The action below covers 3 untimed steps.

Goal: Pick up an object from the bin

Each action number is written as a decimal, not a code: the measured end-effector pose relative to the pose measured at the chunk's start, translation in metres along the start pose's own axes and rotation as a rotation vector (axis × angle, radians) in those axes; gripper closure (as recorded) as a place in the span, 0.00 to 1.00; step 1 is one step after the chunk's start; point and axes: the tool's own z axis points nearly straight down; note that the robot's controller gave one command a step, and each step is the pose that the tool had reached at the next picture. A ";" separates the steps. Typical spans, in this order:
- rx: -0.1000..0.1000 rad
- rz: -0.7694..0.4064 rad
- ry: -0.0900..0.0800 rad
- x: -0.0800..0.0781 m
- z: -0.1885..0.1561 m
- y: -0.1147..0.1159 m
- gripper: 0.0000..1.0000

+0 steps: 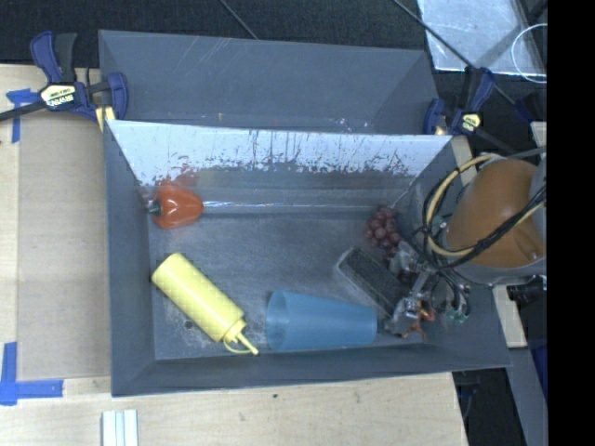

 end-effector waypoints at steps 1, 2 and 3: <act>0.000 0.012 0.000 0.000 0.000 0.002 0.00; -0.002 0.002 -0.008 -0.003 -0.003 0.002 1.00; -0.002 -0.001 -0.009 -0.003 -0.003 0.002 1.00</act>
Offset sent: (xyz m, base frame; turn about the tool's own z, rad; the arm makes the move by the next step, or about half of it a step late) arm 0.0001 0.0002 0.0001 0.0003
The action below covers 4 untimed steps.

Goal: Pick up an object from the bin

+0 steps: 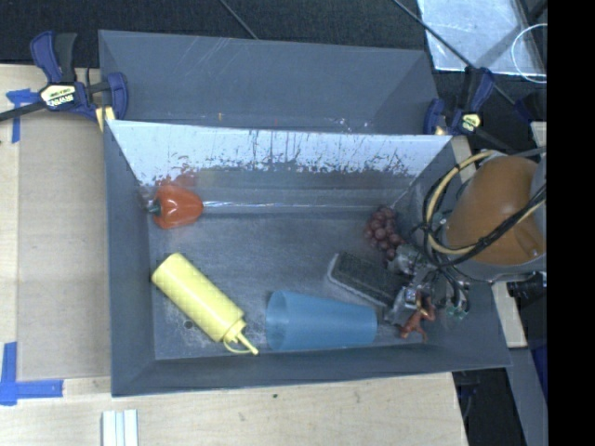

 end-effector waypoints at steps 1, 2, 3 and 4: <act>0.000 -0.001 -0.005 -0.001 -0.004 0.000 1.00; 0.000 -0.001 -0.005 -0.001 -0.017 0.000 1.00; 0.000 -0.001 -0.008 -0.002 -0.022 0.000 1.00; 0.000 -0.002 0.003 0.001 -0.049 0.000 1.00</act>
Offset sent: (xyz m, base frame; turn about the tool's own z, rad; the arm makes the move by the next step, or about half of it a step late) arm 0.0005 0.0001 0.0216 -0.0007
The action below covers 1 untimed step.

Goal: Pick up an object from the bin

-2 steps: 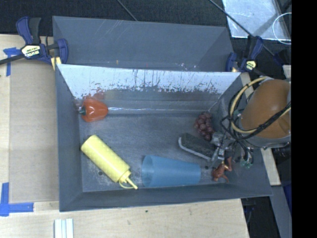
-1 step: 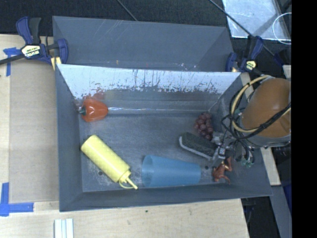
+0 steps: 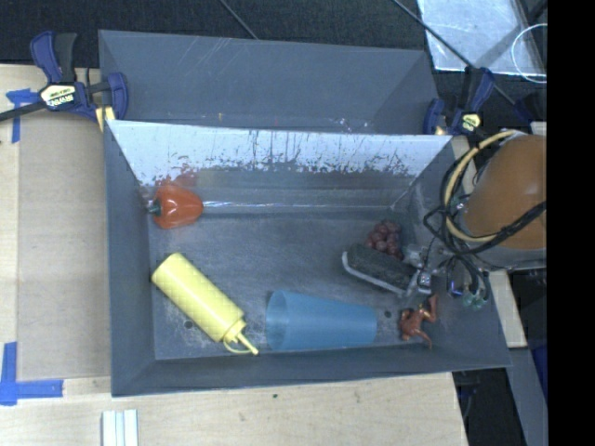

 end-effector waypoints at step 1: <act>0.000 -0.001 -0.005 -0.002 -0.048 0.000 1.00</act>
Offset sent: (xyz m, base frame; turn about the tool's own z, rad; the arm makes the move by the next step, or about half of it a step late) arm 0.0015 -0.0007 0.0583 -0.0006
